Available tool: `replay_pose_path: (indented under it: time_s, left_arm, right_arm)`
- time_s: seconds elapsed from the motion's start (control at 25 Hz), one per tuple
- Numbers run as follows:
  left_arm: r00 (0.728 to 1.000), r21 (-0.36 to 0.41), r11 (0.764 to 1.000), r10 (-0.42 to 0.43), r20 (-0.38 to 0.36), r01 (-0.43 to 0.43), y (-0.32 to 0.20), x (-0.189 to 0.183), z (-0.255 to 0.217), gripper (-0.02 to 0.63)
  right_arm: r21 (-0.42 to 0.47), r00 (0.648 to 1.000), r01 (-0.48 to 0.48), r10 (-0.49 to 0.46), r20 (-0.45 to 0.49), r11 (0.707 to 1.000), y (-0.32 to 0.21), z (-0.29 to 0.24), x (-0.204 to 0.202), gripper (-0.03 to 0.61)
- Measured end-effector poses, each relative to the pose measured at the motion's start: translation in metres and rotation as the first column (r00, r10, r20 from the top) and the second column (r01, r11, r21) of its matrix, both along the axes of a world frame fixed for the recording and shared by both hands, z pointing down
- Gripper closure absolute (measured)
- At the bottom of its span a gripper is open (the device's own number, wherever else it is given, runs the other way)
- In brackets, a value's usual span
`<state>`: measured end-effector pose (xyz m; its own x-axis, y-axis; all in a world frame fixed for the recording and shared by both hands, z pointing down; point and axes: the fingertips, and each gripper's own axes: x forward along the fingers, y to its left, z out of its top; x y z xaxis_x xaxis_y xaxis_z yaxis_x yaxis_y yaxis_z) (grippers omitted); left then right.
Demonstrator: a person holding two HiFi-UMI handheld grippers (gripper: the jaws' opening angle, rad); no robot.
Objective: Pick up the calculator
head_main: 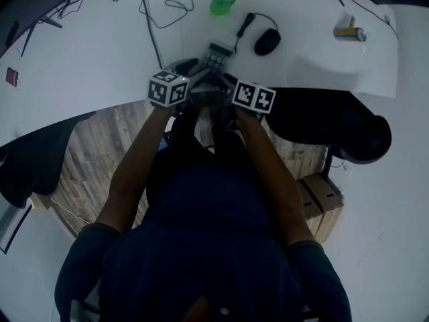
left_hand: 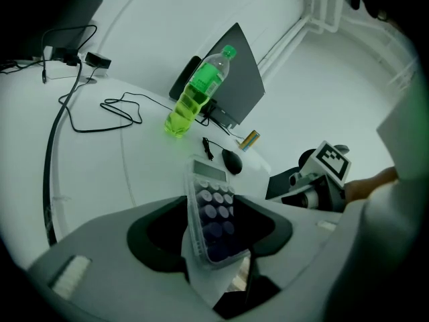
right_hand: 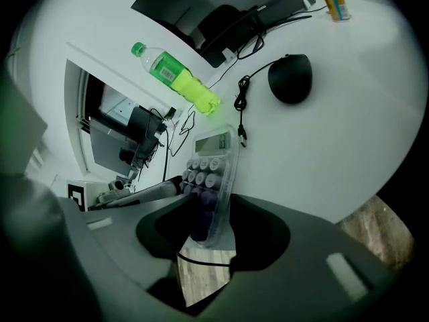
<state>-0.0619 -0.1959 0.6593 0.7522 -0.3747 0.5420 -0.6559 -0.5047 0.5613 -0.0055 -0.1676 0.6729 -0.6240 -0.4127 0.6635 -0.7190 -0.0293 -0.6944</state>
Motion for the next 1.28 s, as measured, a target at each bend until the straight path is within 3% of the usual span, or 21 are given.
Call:
replay_pose_path:
  time_s: [0.52,1.0,1.28]
  left_arm:
    - [1.0,0.015,1.0,-0.013,0.005,0.013,0.002,-0.002,-0.01,0.402]
    - [0.997,0.124,0.989,-0.073,-0.027,0.076,-0.003,-0.016,-0.055,0.408]
    - [0.994,0.21,0.972,-0.092,-0.062,0.103,-0.009,-0.023,-0.096,0.413]
  right_arm:
    - [0.107,0.998,0.046,-0.041,-0.047,0.993,-0.014,-0.023,0.003,0.43]
    - [0.217,0.998,0.064,-0.056,-0.04,0.974,-0.023,-0.067,-0.008,0.429]
    - [0.31,0.996,0.084,-0.072,-0.05,0.947,-0.03,-0.109,-0.014,0.43]
